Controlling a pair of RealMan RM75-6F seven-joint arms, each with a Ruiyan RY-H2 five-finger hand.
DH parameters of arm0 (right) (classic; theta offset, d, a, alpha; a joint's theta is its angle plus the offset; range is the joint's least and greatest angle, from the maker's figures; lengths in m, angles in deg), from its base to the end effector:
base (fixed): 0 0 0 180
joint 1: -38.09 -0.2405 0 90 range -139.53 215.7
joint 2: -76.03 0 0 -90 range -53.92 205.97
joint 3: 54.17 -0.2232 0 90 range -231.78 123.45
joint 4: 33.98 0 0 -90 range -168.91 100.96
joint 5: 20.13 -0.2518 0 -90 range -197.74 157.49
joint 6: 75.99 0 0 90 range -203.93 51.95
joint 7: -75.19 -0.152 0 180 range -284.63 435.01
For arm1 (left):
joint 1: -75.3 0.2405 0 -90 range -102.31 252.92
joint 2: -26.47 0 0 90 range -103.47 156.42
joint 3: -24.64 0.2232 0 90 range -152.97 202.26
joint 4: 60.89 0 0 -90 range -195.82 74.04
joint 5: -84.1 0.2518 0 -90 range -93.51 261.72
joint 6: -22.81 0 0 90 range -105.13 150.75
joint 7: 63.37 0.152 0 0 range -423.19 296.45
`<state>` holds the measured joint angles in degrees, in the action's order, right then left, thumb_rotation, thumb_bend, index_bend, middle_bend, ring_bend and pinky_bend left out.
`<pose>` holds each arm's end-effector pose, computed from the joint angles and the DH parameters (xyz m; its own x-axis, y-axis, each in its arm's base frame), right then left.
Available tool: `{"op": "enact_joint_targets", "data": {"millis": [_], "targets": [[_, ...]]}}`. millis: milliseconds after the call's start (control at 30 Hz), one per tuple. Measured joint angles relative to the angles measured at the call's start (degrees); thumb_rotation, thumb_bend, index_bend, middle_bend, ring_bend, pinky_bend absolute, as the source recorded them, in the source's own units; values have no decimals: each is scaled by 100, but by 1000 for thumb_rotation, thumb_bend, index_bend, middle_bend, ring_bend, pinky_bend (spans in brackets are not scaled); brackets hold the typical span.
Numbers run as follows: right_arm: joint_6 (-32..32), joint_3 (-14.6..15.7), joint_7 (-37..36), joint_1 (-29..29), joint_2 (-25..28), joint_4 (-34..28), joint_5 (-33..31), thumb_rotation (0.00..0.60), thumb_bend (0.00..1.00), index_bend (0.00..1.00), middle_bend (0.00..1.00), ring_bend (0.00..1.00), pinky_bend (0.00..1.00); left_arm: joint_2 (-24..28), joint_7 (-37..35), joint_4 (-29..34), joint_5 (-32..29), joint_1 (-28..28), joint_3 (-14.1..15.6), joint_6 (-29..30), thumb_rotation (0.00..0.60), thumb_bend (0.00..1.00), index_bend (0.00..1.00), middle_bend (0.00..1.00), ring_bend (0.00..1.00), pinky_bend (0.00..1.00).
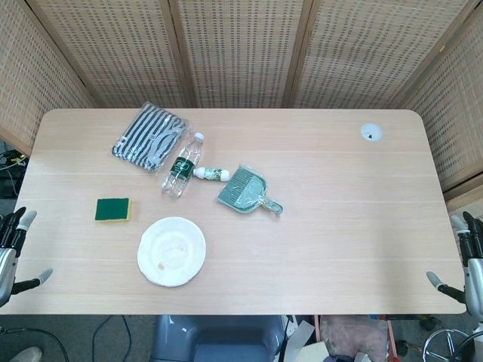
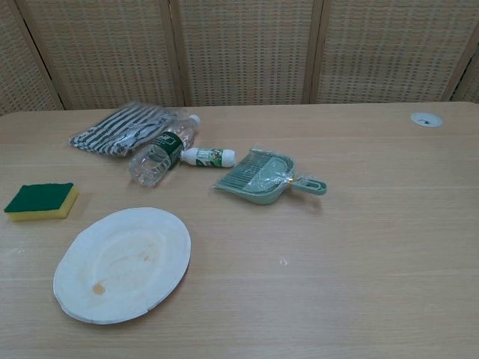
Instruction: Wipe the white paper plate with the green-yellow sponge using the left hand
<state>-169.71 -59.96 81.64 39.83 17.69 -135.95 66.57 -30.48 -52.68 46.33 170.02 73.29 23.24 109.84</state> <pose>-0.2762 -0.1664 0.1468 0.4420 0.1445 0.8853 -0.8969 0.0817 0.4345 -0.2606 0.1667 0.1185 0.4440 0.0242 0.8957 0.8954 0.0262 -0.4446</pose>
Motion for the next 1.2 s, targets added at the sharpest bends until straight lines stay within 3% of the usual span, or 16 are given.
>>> {"op": "enact_joint_targets", "data": {"millis": [300,467,633,867,1067,1200], "targets": [[11,10,-3,0,6,-3,5,600,0,0,0,0,0,-111,41,-137,-94,-100,-56,-135,600,0,0,0,0,0],[93,15,17,-31,-3,-14,-27,600,0,0,0,0,0,-366,-18,-532,-490,-476,-300,-685,600,0,0,0,0,21],[167,-2,64,-70,-18,-25,-99,600,0,0,0,0,0,-850,-241,-1360,-880,-1078,-621,-1464,600,0,36,46,14,168],[288,-65,83,-119,-31,-7,-320,600,0,0,0,0,0,-1801,-655,-2915,-1013,-1851,-844,-2294,600,0,133,164,81,211],[409,-144,11,-162,-15,38,-556,600,0,0,0,0,0,-2679,-490,-4134,-1308,-2491,-876,-3261,600,0,273,200,96,214],[458,-162,-15,-182,-13,68,-626,600,0,0,0,0,0,-3107,-518,-4776,-1401,-2748,-848,-3567,600,0,283,206,98,214]]}}
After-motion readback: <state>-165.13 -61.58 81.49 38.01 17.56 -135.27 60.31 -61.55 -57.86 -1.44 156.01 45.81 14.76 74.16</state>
